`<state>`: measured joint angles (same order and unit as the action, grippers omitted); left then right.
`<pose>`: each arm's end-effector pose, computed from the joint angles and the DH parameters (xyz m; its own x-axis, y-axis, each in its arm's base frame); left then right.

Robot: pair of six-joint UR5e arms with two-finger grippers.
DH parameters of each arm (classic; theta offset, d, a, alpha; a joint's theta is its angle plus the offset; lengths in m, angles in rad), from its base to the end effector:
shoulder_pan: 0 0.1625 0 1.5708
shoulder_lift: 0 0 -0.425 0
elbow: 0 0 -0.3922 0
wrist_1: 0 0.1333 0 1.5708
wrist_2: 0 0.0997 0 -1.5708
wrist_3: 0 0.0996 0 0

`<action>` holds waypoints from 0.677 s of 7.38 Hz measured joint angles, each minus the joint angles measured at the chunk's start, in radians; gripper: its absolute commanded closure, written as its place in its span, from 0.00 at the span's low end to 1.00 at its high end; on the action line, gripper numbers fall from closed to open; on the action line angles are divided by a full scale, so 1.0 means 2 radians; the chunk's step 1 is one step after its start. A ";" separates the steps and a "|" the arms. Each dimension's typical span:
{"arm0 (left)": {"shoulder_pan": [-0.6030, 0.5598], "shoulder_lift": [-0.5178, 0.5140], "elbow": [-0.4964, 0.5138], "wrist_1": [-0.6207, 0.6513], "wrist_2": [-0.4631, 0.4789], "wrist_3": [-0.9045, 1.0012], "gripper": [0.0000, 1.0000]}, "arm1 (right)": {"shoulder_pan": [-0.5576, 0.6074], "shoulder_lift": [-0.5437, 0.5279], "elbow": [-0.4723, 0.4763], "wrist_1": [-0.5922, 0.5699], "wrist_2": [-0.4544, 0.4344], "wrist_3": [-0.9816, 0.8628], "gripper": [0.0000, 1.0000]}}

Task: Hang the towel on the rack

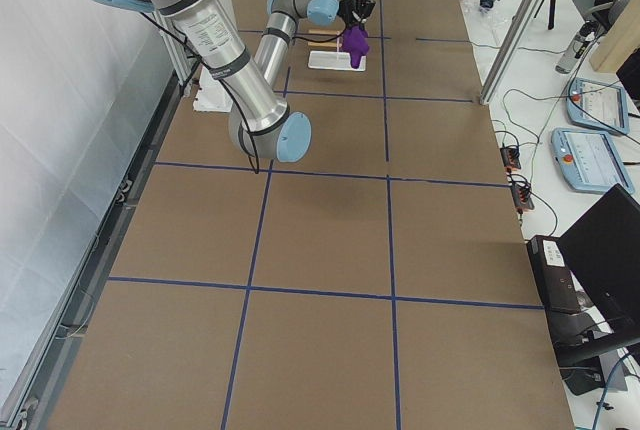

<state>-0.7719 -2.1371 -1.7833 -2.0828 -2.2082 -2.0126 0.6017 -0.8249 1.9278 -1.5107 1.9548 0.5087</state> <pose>0.3867 -0.4797 0.1720 0.1146 -0.5910 -0.7985 0.2209 0.7988 -0.5596 -0.4317 -0.4129 0.0697 0.3700 -0.7282 0.5769 0.1680 0.6631 0.7294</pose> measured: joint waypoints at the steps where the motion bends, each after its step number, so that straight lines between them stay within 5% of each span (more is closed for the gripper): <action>1: -0.001 0.005 -0.004 0.000 0.000 0.000 1.00 | 0.003 -0.008 0.001 -0.017 0.019 0.001 0.00; 5: -0.005 0.055 -0.040 0.002 -0.001 0.001 1.00 | 0.051 -0.067 0.000 -0.073 0.075 -0.002 0.00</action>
<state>-0.7826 -2.0273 -1.8634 -2.0795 -2.2111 -2.0112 0.7033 -0.9583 1.9278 -1.6573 2.1052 0.5054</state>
